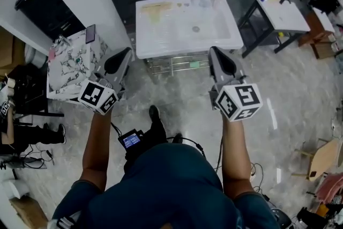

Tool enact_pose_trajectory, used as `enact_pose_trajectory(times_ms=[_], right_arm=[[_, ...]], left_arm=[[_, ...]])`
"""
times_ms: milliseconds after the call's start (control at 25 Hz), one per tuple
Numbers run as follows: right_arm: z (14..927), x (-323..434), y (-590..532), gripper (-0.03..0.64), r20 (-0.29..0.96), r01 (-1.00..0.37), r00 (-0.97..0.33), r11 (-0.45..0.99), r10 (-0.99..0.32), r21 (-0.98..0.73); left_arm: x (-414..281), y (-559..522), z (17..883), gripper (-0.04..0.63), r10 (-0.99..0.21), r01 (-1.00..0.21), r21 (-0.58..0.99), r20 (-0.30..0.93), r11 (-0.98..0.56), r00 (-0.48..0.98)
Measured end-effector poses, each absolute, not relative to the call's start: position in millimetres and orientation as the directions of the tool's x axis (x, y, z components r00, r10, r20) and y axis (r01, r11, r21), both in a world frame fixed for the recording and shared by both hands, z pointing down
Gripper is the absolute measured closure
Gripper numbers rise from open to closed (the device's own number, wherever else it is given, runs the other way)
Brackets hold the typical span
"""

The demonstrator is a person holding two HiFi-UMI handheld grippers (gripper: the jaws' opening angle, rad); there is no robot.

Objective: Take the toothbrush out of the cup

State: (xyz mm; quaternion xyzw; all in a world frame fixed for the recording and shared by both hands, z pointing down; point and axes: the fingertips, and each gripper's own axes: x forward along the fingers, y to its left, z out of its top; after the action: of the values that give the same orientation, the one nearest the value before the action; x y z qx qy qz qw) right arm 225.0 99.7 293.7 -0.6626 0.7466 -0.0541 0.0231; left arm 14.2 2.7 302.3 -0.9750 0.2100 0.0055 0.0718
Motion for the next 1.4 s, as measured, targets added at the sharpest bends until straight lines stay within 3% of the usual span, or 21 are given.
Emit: enact_pose_trajectory(times_ms=[760, 1400], right_arm=[[292, 258, -28, 0.606, 0.068, -0.993, 0.031, -0.039, -0.997, -0.114], [299, 245, -139, 0.606, 0.104, -0.992, 0.042, -0.054, -0.994, -0.113]], left_arm=[[71, -158, 300, 0.595, -0.248, -0.254, -0.127, -0.058, -0.959, 0.967], [38, -254, 293, 0.595, -0.255, -0.264, -0.083, -0.103, -0.961, 0.961]])
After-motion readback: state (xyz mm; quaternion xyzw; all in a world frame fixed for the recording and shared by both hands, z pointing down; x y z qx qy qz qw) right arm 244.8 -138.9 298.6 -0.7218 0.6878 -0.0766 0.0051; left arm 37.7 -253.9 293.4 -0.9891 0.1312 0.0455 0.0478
